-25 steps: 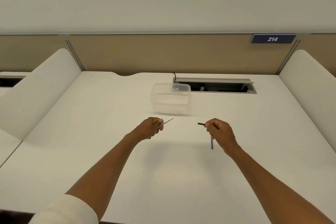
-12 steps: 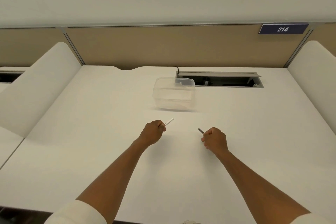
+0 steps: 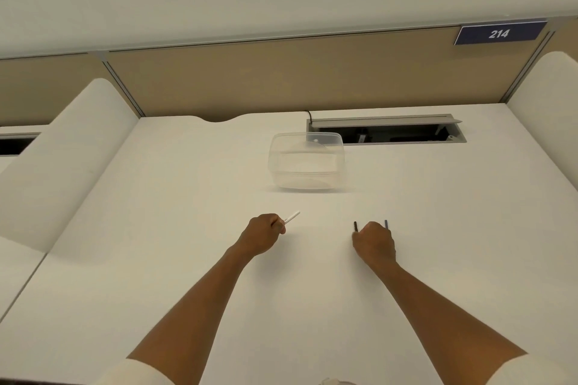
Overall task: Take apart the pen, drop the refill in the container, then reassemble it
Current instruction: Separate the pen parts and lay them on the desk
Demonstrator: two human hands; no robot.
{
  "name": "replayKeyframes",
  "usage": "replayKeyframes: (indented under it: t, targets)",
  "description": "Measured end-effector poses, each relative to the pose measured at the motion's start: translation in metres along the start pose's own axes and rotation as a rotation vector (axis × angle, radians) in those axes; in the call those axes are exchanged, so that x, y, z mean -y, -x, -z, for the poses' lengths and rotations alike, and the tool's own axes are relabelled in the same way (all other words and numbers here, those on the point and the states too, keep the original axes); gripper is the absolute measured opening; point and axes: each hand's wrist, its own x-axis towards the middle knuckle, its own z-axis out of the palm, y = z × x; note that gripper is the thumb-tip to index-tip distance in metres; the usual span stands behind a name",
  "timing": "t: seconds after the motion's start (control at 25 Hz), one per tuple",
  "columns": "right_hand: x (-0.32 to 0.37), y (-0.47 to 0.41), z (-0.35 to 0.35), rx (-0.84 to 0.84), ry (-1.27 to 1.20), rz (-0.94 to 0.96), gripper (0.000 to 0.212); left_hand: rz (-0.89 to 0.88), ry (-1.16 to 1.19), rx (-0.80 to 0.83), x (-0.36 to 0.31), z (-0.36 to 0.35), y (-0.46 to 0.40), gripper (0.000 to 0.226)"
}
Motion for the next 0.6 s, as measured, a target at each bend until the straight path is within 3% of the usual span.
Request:
replayKeyframes:
  t: [0.6]
  targets:
    - [0.001, -0.001, 0.001, 0.021, -0.031, 0.008, 0.021, 0.011, -0.006, 0.07, 0.0, -0.011, -0.016, 0.03]
